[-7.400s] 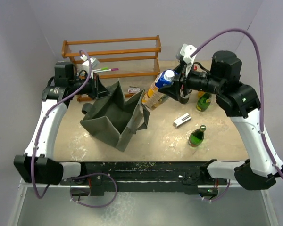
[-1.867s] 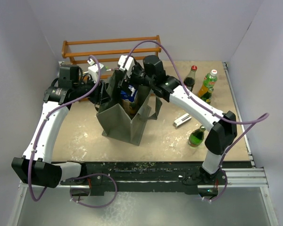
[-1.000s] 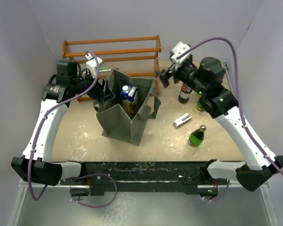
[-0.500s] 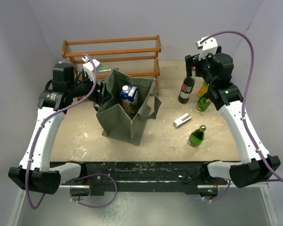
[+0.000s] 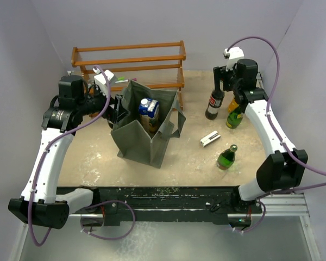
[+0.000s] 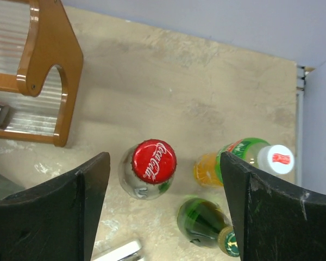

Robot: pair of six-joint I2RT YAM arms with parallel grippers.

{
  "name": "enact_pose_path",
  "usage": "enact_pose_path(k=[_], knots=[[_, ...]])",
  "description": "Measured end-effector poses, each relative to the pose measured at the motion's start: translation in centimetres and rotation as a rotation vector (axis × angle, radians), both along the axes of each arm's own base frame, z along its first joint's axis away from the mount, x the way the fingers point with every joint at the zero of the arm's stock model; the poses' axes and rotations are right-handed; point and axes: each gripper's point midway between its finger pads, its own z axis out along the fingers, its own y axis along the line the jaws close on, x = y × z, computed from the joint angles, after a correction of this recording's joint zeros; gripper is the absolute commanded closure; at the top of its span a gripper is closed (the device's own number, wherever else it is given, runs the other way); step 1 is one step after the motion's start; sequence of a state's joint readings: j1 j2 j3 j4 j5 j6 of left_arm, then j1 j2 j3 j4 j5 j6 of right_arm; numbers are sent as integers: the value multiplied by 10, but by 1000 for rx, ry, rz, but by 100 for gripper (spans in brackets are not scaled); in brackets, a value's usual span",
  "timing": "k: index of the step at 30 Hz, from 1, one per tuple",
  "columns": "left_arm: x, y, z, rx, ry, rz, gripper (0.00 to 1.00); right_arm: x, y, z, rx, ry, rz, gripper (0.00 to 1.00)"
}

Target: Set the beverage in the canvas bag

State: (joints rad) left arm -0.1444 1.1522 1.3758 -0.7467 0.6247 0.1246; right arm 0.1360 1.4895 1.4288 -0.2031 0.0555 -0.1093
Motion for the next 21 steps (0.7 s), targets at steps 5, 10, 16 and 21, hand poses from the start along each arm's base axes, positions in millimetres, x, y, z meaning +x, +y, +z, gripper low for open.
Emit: enact_pose_path(k=[5, 10, 16, 21], knots=[[0, 0, -2, -1, 3, -2, 12, 8, 1, -18, 24, 49, 10, 30], [-1, -1, -4, -1, 9, -5, 12, 13, 5, -23, 42, 64, 28, 41], [-1, -1, -3, -3, 6, -7, 12, 17, 9, -21, 56, 62, 46, 55], [-2, -1, -3, -3, 3, -7, 12, 17, 11, -20, 54, 60, 59, 87]])
